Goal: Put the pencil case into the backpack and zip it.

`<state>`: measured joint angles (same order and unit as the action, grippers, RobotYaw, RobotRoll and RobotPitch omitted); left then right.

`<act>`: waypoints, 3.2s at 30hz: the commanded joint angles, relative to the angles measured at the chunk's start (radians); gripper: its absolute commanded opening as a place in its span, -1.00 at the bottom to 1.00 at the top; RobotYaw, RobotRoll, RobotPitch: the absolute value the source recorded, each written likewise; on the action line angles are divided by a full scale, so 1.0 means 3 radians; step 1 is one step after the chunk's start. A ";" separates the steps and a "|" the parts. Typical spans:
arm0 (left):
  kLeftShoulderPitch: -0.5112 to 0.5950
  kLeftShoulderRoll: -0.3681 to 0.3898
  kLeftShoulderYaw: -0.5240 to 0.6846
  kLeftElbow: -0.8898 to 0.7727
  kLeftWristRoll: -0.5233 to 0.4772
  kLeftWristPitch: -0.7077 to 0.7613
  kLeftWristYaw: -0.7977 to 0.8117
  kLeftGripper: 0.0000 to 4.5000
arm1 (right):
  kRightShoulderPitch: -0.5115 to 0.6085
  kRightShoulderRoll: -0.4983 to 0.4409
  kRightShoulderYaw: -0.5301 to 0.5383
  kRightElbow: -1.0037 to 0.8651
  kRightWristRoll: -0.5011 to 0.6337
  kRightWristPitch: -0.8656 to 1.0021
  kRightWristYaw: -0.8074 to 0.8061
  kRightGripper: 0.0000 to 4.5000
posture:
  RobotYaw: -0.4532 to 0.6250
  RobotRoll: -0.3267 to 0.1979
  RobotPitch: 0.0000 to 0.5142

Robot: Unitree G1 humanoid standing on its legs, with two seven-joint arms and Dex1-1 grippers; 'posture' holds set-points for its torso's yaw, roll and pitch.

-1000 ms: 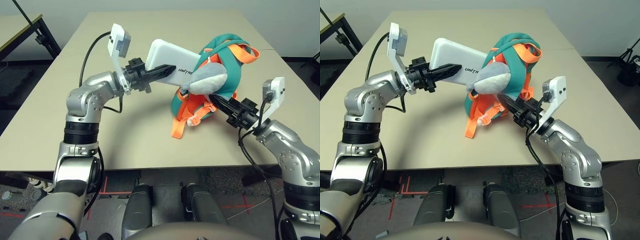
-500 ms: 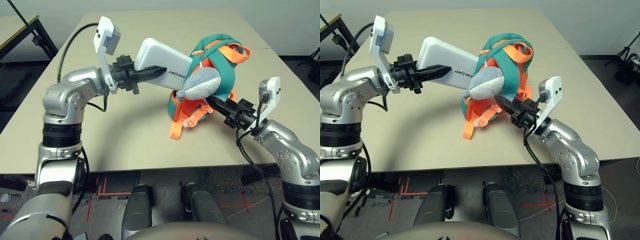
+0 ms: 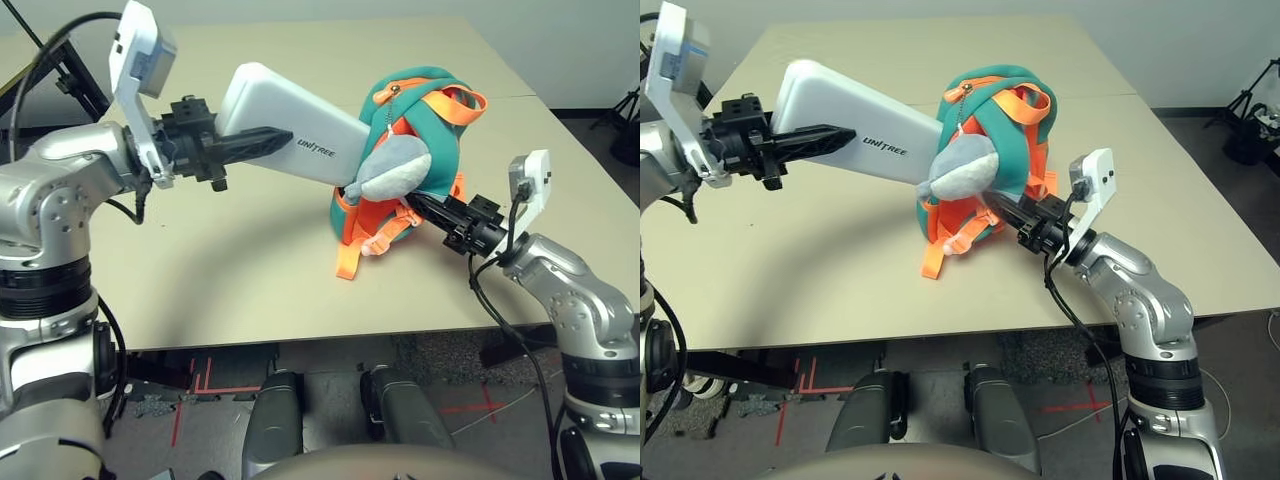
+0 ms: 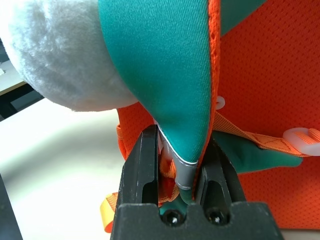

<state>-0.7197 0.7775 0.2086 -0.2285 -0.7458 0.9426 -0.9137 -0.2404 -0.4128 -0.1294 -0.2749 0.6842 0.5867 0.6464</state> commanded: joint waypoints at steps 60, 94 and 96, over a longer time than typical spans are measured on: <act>-0.0059 -0.1718 -0.0771 0.0967 0.0377 -0.0987 0.0449 -0.41 | 0.0041 0.0035 0.0050 -0.0050 -0.0132 -0.0125 0.0038 -0.71 | -0.40 0.25 -0.73; -0.0031 -0.1922 -0.0979 0.1155 0.1011 -0.1502 0.0466 0.02 | 0.0020 0.0047 0.0088 -0.0041 -0.0159 -0.0131 0.0056 -0.71 | -0.39 0.25 -0.70; -0.0039 -0.1865 -0.0910 0.1093 0.0960 -0.1439 0.0460 0.39 | 0.0021 0.0044 0.0087 -0.0041 -0.0158 -0.0130 0.0060 -0.72 | -0.39 0.25 -0.70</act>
<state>-0.7037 0.2198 -0.0571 0.1331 -0.4454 0.5036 -0.7512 -0.2340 -0.4017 -0.1233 -0.2575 0.6331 0.5475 0.6594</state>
